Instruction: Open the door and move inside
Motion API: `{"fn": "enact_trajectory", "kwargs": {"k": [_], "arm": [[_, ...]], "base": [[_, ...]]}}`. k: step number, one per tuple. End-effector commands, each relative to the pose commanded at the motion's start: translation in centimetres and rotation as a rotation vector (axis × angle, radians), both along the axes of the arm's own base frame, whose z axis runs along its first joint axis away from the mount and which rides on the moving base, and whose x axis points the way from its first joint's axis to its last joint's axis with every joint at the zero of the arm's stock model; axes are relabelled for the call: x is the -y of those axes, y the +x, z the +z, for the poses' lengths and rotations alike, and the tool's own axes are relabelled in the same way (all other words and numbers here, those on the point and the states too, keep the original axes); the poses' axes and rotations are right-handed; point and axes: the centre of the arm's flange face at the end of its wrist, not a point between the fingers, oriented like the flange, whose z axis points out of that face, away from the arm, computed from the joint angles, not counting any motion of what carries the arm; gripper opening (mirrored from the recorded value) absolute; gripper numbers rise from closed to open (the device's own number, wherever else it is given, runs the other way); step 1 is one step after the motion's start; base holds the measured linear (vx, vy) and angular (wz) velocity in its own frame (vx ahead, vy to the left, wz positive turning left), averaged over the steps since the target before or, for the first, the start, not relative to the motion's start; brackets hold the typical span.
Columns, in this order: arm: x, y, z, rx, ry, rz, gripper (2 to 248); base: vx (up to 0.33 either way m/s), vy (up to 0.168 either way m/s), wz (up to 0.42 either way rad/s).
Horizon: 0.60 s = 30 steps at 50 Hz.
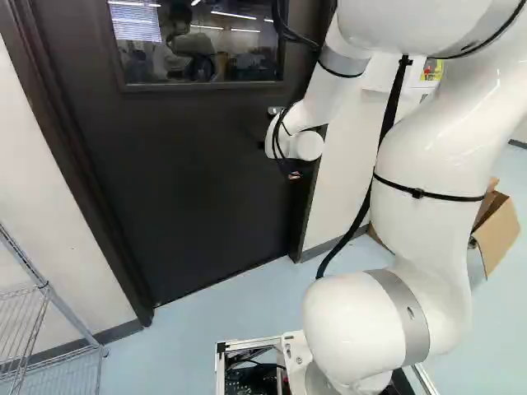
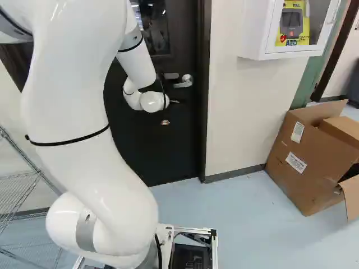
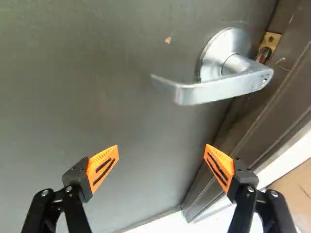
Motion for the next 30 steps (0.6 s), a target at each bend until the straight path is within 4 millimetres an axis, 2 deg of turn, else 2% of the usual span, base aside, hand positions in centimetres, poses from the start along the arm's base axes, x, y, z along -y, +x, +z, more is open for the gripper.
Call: {"fn": "enact_trajectory", "kwargs": {"k": [30], "arm": [[-0.8,5.4,-0.4,0.02,0.062,-0.076,247]], "base": [[0.0,0.0,0.0]]}}
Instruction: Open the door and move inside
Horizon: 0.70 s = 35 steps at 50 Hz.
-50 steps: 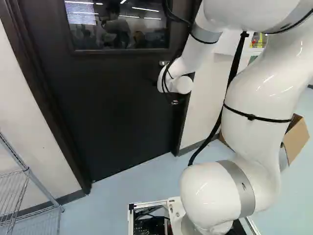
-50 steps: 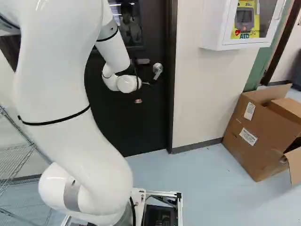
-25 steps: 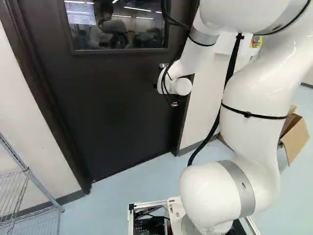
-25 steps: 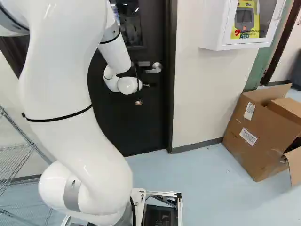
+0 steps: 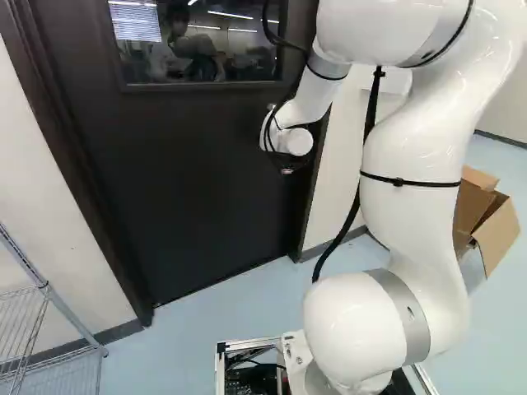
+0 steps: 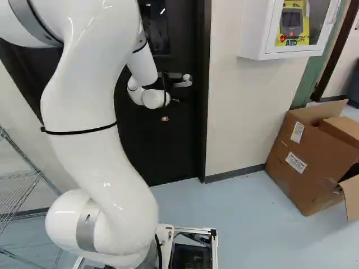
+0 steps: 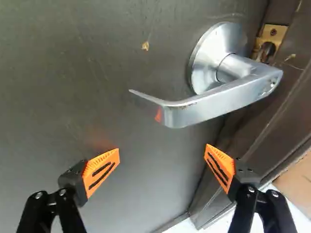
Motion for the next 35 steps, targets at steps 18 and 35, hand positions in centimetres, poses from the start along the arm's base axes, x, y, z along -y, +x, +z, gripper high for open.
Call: {"fn": "enact_trajectory", "kwargs": {"k": [18,35], "arm": [[-1.8,3.3,-0.3,0.017,0.001,0.028,247],[-3.6,6.3,-0.7,0.035,0.002,0.054,247]], "base": [[0.0,0.0,0.0],[0.0,0.0,0.0]]}}
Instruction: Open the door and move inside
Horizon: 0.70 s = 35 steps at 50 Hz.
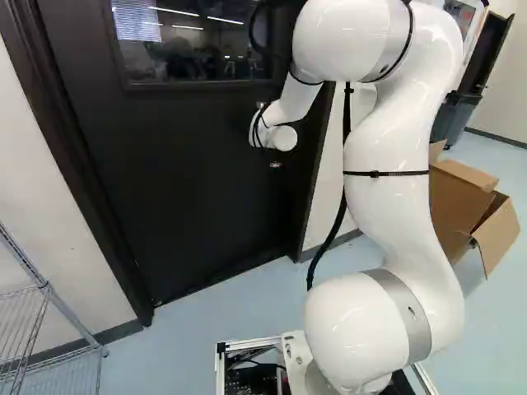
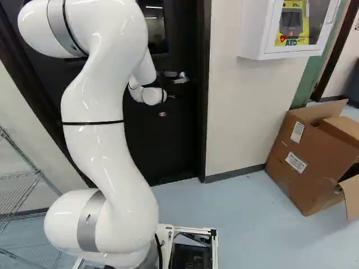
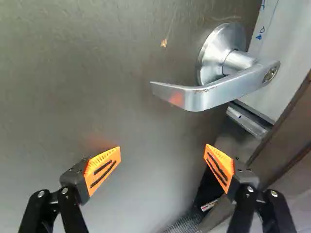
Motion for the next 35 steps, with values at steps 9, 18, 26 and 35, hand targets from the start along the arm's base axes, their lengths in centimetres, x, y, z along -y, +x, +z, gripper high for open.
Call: {"fn": "enact_trajectory", "kwargs": {"k": [9,18,26,35], "arm": [[-1.0,1.6,-0.2,0.011,0.001,0.013,247],[-1.6,2.2,-0.3,0.016,0.001,0.021,247],[-1.6,1.2,-0.2,0.009,0.001,0.024,247],[-1.7,-0.4,0.0,-0.002,0.0,0.027,247]], "base": [[0.0,0.0,0.0],[0.0,0.0,0.0],[0.0,0.0,0.0],[0.0,0.0,0.0]]}}
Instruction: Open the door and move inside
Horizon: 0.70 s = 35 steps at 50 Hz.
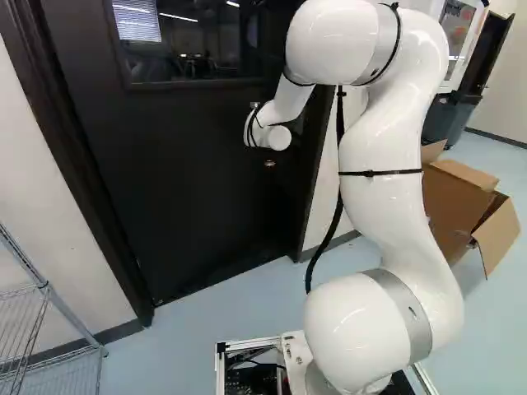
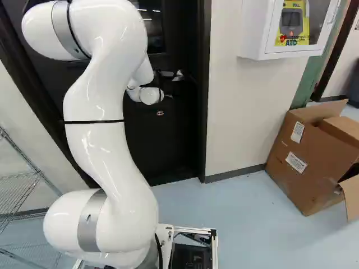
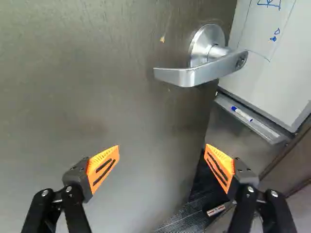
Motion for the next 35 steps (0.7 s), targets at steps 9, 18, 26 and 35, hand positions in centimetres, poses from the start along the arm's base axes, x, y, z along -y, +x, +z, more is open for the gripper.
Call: {"fn": "enact_trajectory", "kwargs": {"k": [9,18,26,35], "arm": [[-1.0,-1.0,0.1,-0.005,-0.004,0.023,247],[-2.8,-1.3,0.1,-0.003,-0.039,0.098,247],[-4.5,-1.4,0.0,-0.01,-0.084,0.185,247],[-6.4,-1.3,-0.2,-0.016,-0.137,0.283,247]], "base": [[0.0,0.0,0.0],[0.0,0.0,0.0],[0.0,0.0,0.0],[0.0,0.0,0.0]]}}
